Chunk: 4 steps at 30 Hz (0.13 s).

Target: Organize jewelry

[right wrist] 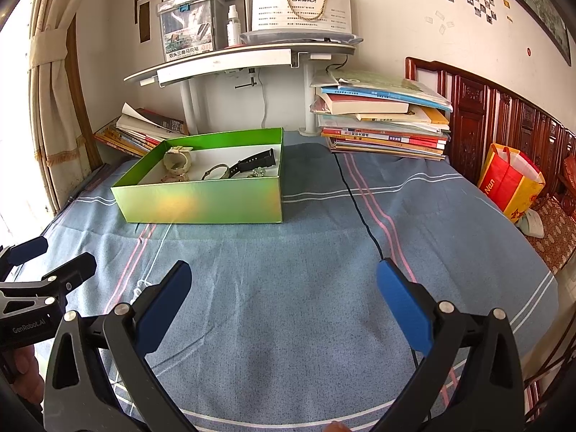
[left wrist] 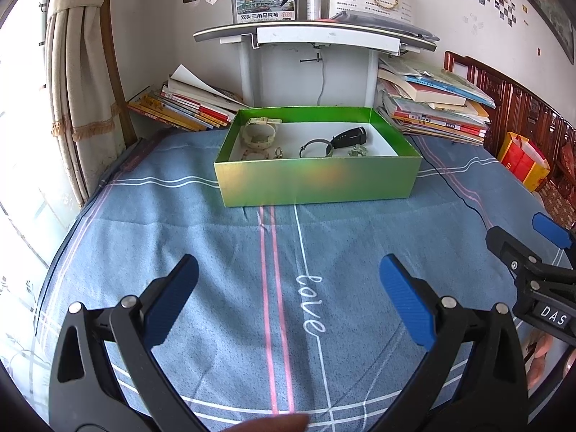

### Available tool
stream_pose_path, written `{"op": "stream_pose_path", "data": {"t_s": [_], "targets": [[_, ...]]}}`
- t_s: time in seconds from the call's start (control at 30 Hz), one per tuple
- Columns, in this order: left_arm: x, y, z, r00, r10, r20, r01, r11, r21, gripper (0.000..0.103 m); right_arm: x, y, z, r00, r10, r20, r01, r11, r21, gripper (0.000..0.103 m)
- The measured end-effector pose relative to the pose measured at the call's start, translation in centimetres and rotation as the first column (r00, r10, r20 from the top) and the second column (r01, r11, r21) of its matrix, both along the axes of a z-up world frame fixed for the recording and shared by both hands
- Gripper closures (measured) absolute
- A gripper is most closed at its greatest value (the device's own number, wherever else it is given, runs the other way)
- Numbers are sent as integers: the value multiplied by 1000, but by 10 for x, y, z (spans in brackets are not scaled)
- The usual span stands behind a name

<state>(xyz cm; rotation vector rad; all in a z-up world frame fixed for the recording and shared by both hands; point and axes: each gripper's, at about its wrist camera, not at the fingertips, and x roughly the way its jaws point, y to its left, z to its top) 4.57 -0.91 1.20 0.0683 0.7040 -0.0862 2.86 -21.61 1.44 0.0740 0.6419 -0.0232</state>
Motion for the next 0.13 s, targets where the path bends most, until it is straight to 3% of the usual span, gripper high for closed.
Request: {"op": "stream_pose_path", "data": {"t_s": [0.13], "targets": [[1, 1, 0, 1000, 0, -1, 0, 1000, -1, 4, 0, 0, 0, 1000, -1, 1, 1, 1000, -2, 2]]}}
